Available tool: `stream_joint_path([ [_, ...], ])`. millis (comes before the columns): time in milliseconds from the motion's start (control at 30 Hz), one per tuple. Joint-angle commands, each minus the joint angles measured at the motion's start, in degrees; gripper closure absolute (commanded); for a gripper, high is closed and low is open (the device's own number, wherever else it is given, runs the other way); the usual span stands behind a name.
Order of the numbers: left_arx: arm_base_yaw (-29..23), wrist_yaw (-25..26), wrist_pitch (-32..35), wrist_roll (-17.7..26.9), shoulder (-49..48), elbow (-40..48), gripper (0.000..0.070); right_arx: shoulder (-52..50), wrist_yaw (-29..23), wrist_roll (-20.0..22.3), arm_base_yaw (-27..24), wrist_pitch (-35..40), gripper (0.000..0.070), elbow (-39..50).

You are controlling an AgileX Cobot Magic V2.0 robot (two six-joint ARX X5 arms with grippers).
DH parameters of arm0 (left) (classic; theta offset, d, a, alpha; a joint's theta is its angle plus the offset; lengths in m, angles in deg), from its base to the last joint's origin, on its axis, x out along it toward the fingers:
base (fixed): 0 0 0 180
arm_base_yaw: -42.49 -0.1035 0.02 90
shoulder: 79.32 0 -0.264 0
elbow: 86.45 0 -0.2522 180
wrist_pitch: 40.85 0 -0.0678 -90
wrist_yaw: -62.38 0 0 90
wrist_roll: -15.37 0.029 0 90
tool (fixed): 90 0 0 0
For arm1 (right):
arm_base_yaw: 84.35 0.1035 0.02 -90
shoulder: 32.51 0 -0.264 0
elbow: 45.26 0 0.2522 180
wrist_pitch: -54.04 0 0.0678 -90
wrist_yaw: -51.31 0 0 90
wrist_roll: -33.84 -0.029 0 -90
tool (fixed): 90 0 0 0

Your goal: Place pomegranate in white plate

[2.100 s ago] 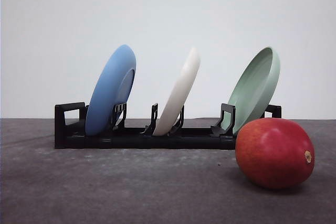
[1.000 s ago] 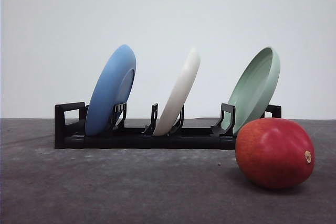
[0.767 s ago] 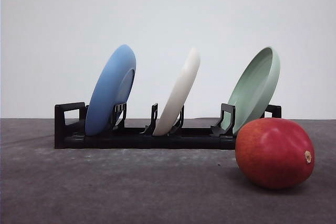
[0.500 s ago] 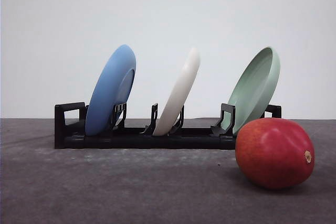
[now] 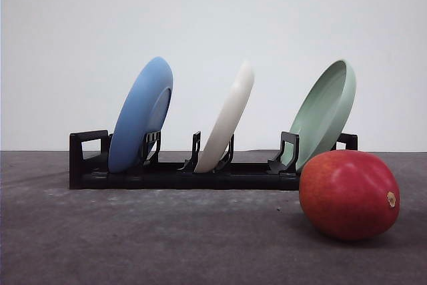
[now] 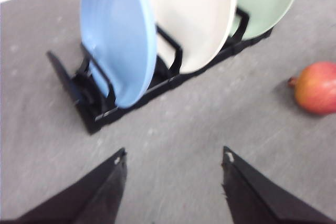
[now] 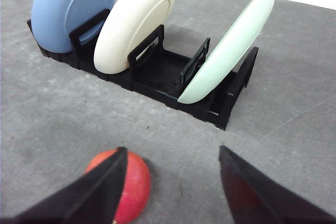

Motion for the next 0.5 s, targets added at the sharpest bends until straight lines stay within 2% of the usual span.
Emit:
stream_joint_path([
  [0,0.7,0.4,2.2,-0.6,0.4,-0.9,0.0336,0.0,0.1,0.2,0.3,0.8,0.0327,-1.0],
  [233,4.8,0.4,10.7,-0.4,4.6,-0.9,0.0336,0.0,0.1,-0.3,0.3,1.8,0.0327,-1.0],
  [467,10.2,-0.3,21.2,-0.8,14.7,-1.0,0.0336,0.0,0.1,-0.3,0.3,1.9,0.0327,-1.0],
])
